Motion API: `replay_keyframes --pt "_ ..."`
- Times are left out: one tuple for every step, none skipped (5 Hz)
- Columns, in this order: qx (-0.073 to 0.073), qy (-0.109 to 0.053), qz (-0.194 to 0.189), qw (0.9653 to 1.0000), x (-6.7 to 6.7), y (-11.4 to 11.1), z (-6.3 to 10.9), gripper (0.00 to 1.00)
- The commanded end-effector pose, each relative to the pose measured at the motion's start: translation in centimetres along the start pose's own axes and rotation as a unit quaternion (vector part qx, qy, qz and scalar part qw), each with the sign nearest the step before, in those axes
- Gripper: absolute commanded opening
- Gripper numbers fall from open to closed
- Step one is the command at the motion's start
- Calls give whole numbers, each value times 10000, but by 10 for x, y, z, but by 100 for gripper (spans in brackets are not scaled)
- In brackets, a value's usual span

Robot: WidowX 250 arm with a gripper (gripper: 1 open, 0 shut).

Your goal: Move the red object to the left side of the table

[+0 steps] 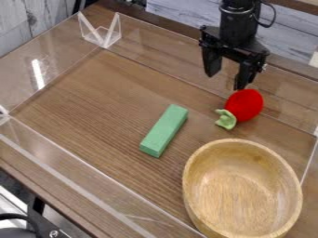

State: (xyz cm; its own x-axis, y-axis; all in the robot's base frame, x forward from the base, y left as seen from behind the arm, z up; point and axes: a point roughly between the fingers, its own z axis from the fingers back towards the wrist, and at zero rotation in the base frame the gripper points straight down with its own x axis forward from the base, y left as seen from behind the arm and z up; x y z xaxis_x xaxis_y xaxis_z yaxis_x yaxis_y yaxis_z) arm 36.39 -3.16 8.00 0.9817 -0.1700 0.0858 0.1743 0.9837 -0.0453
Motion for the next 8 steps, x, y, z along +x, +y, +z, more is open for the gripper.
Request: replay_keyframes --pt "74 -244 185 9995 12 5 22 100" --pt "52 -198 -47 9998 16 -11 14 100" --pt "41 -158 -292 9994 19 -27 7 100" --pt "42 -151 -691 9975 18 -39 -4 100" --pt "51 -84 -382 9992 8 -36 -12 0" --pt "105 -232 -62 9997 -1 -31 2 0" --pt "148 -477 65 9987 -2 -27 29 0" --pt "298 -803 341 9957 -5 -10 66 0"
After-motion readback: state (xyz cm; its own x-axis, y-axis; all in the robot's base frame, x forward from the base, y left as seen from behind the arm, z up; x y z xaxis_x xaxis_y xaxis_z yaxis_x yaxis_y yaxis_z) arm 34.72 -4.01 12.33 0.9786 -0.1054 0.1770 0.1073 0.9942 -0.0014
